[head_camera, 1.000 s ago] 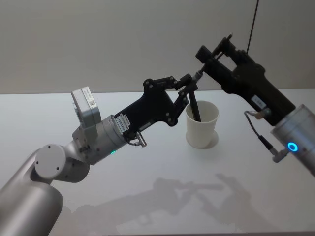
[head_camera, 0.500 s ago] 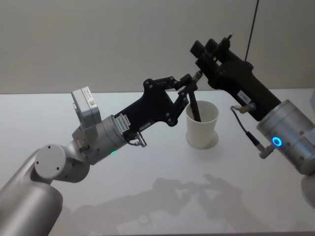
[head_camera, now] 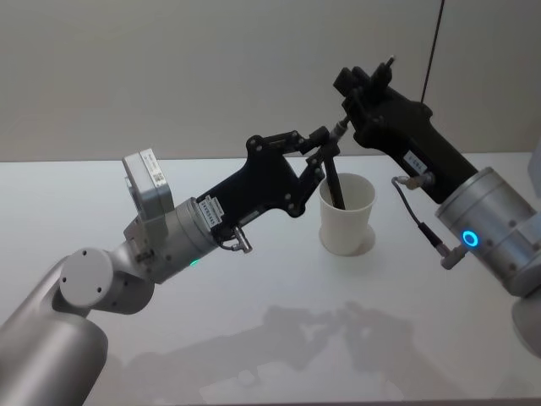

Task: Place the pen into the pen holder.

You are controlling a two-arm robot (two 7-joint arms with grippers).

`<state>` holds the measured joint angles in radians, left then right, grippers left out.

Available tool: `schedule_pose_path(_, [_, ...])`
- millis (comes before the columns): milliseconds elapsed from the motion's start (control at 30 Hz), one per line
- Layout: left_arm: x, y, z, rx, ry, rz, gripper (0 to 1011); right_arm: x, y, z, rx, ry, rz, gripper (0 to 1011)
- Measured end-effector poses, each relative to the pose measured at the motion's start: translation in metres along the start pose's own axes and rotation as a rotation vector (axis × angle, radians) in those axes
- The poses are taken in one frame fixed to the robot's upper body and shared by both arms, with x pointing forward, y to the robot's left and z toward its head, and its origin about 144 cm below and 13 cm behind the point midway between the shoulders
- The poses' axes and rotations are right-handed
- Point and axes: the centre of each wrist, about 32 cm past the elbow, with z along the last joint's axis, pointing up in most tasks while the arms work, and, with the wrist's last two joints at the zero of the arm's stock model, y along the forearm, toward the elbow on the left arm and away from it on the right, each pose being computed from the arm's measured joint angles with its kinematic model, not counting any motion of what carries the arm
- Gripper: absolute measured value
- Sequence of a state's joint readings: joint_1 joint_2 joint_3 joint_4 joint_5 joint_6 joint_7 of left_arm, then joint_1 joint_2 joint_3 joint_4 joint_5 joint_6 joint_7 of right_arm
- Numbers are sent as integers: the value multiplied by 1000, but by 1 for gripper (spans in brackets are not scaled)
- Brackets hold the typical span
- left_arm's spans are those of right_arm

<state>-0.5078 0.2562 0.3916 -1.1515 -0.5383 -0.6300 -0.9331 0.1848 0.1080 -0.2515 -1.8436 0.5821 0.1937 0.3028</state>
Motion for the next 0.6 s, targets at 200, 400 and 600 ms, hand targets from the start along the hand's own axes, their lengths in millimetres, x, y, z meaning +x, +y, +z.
schedule_pose_path(200, [0,0,0,0,0,0,300,0,0,1,2,3,-3,120])
schedule_pose_path(400, [0,0,0,0,0,0,503,1,1,1,5,5,-5,120])
schedule_pose_path(600, [0,0,0,0,0,0,705,2,1,2,8,6,-8,120])
